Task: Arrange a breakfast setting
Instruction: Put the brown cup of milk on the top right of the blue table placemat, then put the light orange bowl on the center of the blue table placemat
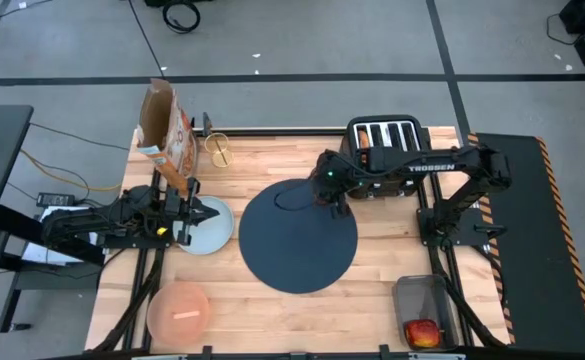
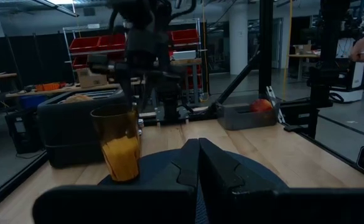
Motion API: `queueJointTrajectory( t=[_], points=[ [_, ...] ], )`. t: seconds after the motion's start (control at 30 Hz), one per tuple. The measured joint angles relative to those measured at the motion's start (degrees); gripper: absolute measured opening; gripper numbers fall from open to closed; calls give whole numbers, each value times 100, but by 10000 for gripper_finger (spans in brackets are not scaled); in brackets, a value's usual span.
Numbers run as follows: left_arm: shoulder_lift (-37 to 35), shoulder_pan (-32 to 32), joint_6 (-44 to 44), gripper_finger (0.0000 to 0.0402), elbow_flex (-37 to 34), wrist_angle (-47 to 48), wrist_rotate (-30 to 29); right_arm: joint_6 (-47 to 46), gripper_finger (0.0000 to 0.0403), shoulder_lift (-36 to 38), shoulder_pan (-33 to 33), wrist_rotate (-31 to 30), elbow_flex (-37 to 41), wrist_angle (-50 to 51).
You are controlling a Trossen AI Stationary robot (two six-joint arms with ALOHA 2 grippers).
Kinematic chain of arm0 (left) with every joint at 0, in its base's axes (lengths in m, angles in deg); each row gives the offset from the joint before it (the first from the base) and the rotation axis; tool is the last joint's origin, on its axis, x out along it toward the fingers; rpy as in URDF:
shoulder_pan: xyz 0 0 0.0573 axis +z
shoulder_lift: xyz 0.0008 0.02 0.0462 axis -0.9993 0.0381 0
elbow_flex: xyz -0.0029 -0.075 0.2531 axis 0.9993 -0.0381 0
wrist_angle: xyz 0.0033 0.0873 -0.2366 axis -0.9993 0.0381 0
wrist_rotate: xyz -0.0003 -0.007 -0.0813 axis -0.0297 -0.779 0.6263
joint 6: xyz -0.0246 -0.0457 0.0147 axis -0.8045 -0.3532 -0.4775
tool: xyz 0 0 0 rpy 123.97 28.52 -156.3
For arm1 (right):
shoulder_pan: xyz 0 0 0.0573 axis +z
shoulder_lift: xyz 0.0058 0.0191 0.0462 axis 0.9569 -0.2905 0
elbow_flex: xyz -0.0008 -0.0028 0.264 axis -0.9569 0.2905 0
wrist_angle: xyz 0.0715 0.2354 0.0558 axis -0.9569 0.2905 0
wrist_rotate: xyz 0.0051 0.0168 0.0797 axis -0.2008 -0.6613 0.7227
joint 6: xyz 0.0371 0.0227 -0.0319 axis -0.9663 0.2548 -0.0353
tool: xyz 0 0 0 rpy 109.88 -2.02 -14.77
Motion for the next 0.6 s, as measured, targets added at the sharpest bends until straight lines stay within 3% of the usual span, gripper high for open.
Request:
queueJointTrajectory(
  t=[0.27,0.43,0.6],
  points=[
    [0,1,1,18,0,0,1,-72,110,0,415,-586,-857,518],
    [2,0,1,18,0,-21,-1,-785,109,10,920,-872,-1626,625],
    [0,-1,-590,18,0,-631,1,-985,102,44,1607,-849,-1642,552]
  ],
)
